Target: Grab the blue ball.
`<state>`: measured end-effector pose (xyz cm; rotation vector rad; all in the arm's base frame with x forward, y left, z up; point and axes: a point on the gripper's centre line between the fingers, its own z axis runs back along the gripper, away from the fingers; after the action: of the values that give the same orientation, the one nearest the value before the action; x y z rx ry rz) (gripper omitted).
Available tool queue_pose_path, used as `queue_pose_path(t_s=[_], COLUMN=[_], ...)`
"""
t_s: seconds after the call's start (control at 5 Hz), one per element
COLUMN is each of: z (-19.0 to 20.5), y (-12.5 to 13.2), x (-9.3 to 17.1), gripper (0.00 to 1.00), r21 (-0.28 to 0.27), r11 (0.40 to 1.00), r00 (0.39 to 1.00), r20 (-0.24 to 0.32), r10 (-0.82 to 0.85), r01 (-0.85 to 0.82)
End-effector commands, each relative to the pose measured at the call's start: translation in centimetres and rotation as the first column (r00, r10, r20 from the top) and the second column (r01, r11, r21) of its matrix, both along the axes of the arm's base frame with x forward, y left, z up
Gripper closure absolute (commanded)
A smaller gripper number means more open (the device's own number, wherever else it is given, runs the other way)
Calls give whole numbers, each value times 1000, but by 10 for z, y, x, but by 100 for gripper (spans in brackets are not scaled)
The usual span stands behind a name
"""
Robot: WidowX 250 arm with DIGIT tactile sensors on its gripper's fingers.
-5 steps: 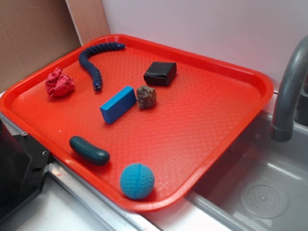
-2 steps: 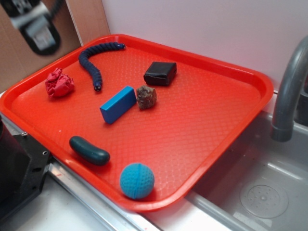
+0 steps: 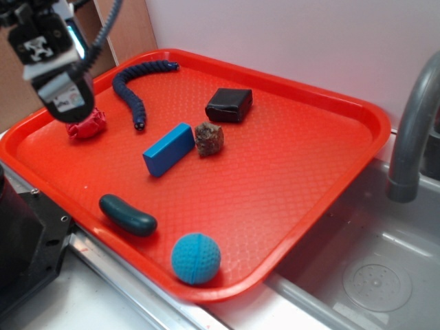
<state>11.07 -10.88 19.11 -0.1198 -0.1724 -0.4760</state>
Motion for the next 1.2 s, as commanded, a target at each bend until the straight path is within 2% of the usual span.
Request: queue_pose_path(t_s=[0.0,0.2,0.4,0.6,0.8,1.0], z=[-42,-72,-113,-122,-124,-124], y=[-28,-42,-35,-51,-76,-86], x=[6,2,12,22,25,22], gripper=[0,0,0,0,0,0], r21=[82,78,71,27,28,36], r11=[974,930,887,853,815,774], r00=[977,933,889,853,813,771], r20=[-40,-48,-88,-28,-89,-131], r10=[-208,-357,-450,-521,-575,-623], r01=[210,360,456,522,579,632])
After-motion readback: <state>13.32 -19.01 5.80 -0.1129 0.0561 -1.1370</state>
